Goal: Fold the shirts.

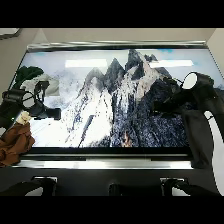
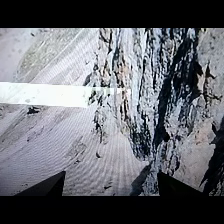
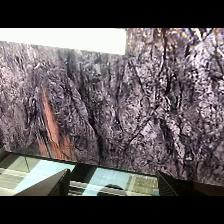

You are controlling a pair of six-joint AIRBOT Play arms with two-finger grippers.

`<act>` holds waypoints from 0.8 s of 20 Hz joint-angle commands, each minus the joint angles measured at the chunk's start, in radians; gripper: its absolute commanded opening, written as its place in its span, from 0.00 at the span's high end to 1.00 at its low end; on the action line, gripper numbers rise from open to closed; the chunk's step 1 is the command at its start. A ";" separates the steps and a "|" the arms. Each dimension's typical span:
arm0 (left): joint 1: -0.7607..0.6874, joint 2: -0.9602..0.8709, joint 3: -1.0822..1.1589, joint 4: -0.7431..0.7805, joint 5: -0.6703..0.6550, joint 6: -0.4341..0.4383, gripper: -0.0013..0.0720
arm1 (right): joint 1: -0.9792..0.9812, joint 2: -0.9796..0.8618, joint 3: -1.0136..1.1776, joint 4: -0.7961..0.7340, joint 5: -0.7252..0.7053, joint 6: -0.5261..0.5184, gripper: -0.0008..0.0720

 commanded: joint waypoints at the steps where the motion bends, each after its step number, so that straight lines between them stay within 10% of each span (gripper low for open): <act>1: 0.000 0.001 0.000 0.000 0.000 0.000 0.11 | 0.000 -0.001 0.000 0.000 0.000 0.000 0.11; 16: 0.000 -0.005 0.000 0.000 0.101 -0.003 0.11 | 0.000 -0.001 0.000 -0.012 -0.060 -0.004 0.08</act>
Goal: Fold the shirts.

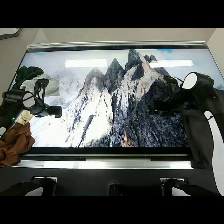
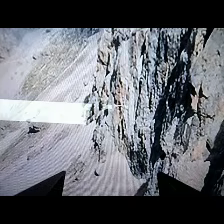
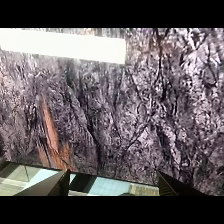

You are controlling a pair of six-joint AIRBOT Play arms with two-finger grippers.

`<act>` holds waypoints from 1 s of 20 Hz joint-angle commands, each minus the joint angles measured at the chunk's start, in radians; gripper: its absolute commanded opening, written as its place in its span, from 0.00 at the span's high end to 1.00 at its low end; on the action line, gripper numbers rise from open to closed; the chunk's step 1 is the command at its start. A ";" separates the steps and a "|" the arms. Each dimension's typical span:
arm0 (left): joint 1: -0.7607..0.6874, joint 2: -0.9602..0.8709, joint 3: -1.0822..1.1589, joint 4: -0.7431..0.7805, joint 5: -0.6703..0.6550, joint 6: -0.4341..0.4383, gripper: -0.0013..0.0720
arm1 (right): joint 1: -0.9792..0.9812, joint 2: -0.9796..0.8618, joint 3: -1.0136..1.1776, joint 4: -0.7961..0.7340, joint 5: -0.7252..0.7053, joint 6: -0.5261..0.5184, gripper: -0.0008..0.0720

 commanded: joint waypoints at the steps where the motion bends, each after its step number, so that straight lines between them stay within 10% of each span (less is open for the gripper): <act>1: 0.000 -0.001 0.000 0.000 0.032 0.000 0.11 | 0.000 -0.001 0.000 -0.026 -0.012 -0.003 0.03; 8: 0.063 -0.001 0.161 0.187 -0.162 0.003 0.00 | 0.000 -0.001 0.000 -0.129 -0.020 0.021 0.03; 20: 0.956 0.088 0.112 -0.130 -0.264 -0.102 0.00 | 0.000 -0.001 0.000 -0.091 0.019 -0.008 0.03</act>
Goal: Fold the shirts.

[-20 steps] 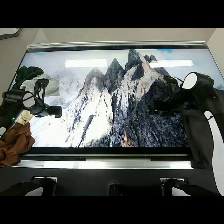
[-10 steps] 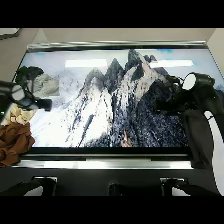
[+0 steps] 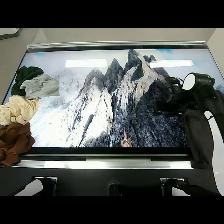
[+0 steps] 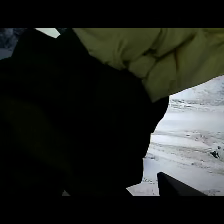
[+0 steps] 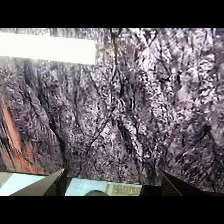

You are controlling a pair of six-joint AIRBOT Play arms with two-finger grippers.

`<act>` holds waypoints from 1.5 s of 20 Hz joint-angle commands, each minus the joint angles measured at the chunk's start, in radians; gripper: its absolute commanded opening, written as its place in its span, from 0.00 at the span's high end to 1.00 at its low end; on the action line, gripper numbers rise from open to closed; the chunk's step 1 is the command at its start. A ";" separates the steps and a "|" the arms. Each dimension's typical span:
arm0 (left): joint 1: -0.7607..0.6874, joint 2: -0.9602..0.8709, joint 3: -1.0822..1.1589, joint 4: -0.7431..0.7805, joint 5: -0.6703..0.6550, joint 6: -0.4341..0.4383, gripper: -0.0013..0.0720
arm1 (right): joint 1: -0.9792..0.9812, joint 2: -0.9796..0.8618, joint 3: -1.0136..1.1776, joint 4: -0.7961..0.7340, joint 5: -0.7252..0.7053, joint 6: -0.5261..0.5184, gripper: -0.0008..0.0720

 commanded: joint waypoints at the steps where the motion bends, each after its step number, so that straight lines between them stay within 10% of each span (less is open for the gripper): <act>1: 0.243 0.020 -0.140 -0.190 0.052 0.040 0.00 | 0.000 -0.001 0.000 0.030 0.003 -0.003 0.03; 11: 0.303 -0.048 -0.385 -0.248 0.406 0.140 0.00 | 0.000 -0.001 0.000 0.059 0.004 0.005 0.03; 21: 0.301 -0.192 -0.391 -0.309 0.360 0.222 0.00 | 0.000 -0.001 0.000 0.102 0.006 0.032 0.03; 22: 0.301 -0.191 -0.391 -0.311 0.347 0.229 0.06 | 0.000 -0.001 0.000 0.108 0.007 0.032 0.03; 24: 0.303 -0.185 -0.390 -0.311 0.311 0.229 0.61 | 0.000 -0.001 0.000 0.111 0.006 0.031 0.03; 26: 0.303 -0.182 -0.370 -0.332 0.250 0.230 0.93 | 0.000 -0.001 0.000 0.111 0.006 0.031 0.04; 30: 0.303 -0.073 -0.256 -0.408 0.241 0.210 0.94 | 0.000 -0.001 0.000 0.111 0.027 0.030 0.07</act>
